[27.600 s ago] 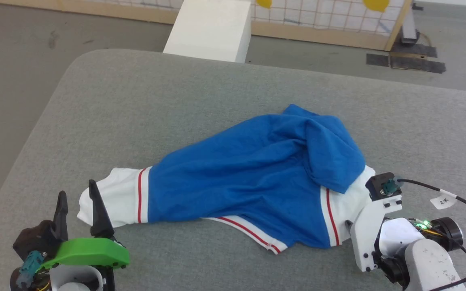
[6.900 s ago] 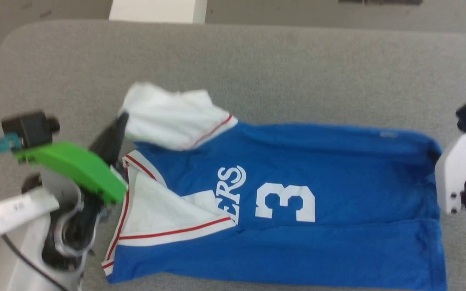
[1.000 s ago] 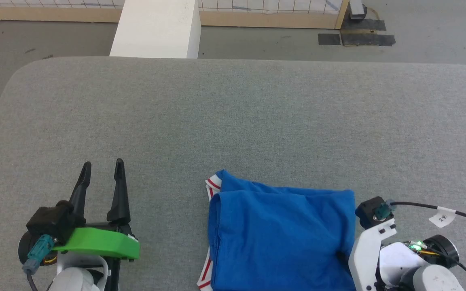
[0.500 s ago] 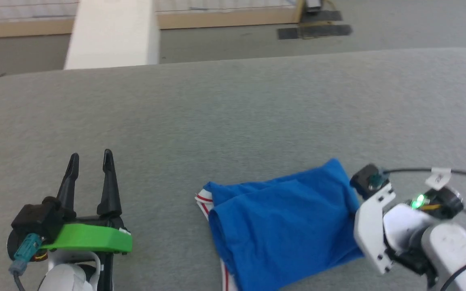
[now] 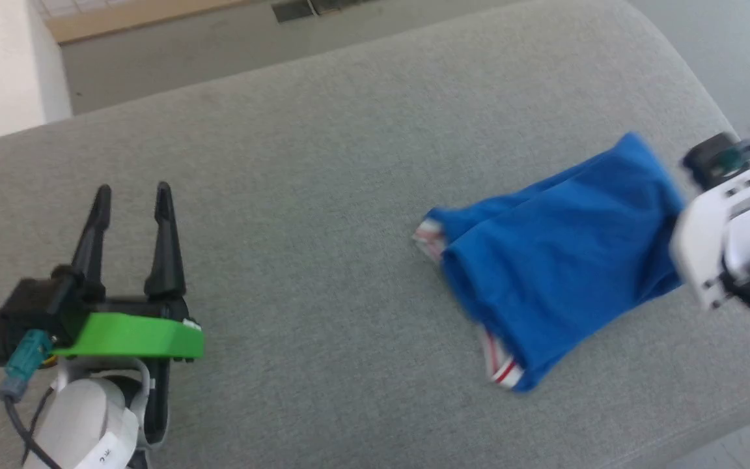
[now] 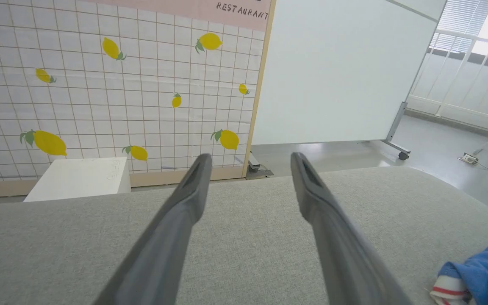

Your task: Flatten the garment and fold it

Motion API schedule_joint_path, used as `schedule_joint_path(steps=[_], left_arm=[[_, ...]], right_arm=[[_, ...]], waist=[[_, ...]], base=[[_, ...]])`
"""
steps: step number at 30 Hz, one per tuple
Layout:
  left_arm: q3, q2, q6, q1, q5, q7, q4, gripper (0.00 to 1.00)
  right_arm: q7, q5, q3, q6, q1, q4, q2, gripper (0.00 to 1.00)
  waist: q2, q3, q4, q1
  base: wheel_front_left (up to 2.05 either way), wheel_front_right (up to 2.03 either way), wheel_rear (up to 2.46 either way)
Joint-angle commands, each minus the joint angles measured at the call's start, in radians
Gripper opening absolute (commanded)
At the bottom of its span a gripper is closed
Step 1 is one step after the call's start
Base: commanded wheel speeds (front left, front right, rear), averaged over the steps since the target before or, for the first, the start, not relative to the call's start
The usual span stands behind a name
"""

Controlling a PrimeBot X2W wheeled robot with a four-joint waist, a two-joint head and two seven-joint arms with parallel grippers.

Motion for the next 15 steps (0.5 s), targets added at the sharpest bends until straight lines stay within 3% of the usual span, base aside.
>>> schedule_joint_path(steps=[1, 4, 6, 14, 15], left_arm=[[0.007, 0.017, 0.012, -0.019, 0.011, 0.008, -0.013, 1.0], [0.018, 0.034, 0.026, -0.021, 0.022, 0.026, -0.044, 1.0], [0.039, 0.059, 0.047, -0.012, 0.032, 0.052, -0.093, 1.0], [0.047, 0.083, 0.065, -0.011, 0.044, 0.085, -0.165, 1.0], [0.049, 0.084, 0.067, -0.011, 0.045, 0.085, -0.168, 1.0]], right_arm=[[-0.017, -0.01, -0.025, -0.002, -0.027, 0.026, -0.012, 0.0], [-0.047, -0.031, -0.085, -0.002, -0.054, 0.09, -0.044, 0.0], [-0.078, -0.068, -0.184, -0.002, -0.088, 0.183, -0.077, 0.0], [-0.146, -0.201, -0.46, -0.002, -0.137, 0.356, -0.084, 0.0], [-0.147, -0.219, -0.487, -0.002, -0.14, 0.373, -0.079, 0.08]], waist=[[-0.0001, 0.118, -0.041, -0.0001], [-0.0001, 0.161, -0.014, -0.0001], [-0.0001, 0.22, 0.024, -0.0001], [-0.0001, 0.303, 0.085, -0.0001], [-0.0001, 0.307, 0.088, -0.0001]], base=[[0.0, 0.0, 0.0], [0.0, 0.0, 0.0], [0.0, 0.0, 0.0], [0.0, 0.0, 0.0], [0.0, 0.0, 0.0]])
